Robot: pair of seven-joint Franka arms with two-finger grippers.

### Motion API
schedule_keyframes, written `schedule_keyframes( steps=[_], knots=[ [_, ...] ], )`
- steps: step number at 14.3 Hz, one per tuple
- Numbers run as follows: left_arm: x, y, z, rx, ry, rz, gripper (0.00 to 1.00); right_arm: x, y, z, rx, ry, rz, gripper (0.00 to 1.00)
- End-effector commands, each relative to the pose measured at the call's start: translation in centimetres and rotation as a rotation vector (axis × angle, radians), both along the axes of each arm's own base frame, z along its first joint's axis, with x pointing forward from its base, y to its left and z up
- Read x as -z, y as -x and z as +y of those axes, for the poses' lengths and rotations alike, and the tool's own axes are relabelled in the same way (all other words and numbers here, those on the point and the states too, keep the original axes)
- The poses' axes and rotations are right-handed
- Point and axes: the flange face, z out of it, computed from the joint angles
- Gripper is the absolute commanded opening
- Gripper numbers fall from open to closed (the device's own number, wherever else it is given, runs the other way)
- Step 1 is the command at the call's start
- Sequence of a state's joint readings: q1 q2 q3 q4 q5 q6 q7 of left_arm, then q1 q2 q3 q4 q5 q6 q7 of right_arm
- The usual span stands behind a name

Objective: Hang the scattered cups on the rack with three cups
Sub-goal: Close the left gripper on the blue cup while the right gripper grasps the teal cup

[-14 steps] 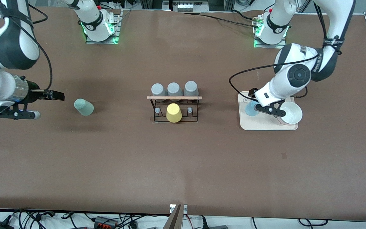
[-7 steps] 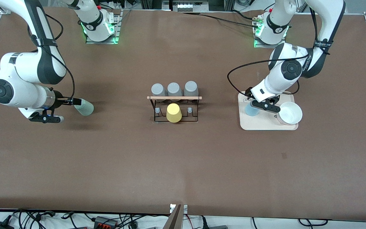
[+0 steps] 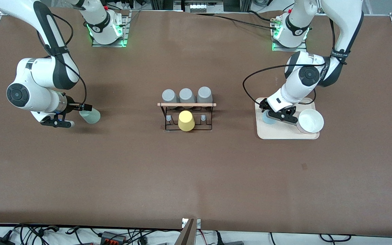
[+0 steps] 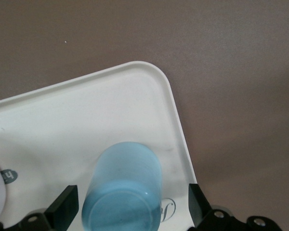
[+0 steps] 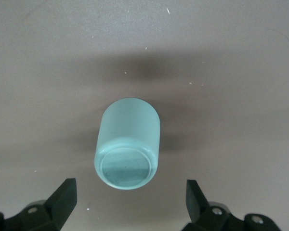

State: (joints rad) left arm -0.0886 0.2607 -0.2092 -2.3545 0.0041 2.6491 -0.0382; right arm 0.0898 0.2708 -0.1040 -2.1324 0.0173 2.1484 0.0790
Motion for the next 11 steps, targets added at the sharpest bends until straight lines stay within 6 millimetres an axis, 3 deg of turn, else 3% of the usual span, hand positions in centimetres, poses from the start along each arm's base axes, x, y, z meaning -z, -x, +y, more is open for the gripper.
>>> schedule_keyframes(
  steps=[1, 4, 5, 7, 8, 10, 11],
  knots=[
    [0.6, 0.8, 0.3, 0.043, -0.015, -0.039, 1.00, 0.7, 0.8, -0.1, 0.015, 0.004, -0.021, 1.00],
    [0.9, 1.0, 0.4, 0.044, -0.018, -0.034, 1.00, 1.7, 0.8, -0.1, 0.017, 0.004, -0.026, 1.00],
    [1.0, 1.1, 0.5, 0.045, -0.018, -0.031, 0.95, 2.1, 0.7, -0.1, 0.018, 0.004, -0.029, 1.00],
    [0.9, 1.0, 0.4, 0.045, -0.018, -0.032, 0.73, 2.3, 0.7, -0.1, 0.018, 0.005, -0.031, 1.00],
    [0.8, 1.0, 0.5, 0.045, -0.018, -0.032, 0.54, 2.6, 0.6, 0.0, 0.017, 0.005, -0.036, 1.00],
    [0.8, 1.0, 0.5, 0.043, -0.019, -0.031, 0.39, 3.1, 0.5, -0.2, 0.021, 0.006, -0.042, 1.00],
    [0.7, 0.9, 0.5, 0.042, -0.019, -0.031, 0.37, 3.2, 0.5, -0.1, 0.020, 0.006, -0.040, 1.00]
  ],
)
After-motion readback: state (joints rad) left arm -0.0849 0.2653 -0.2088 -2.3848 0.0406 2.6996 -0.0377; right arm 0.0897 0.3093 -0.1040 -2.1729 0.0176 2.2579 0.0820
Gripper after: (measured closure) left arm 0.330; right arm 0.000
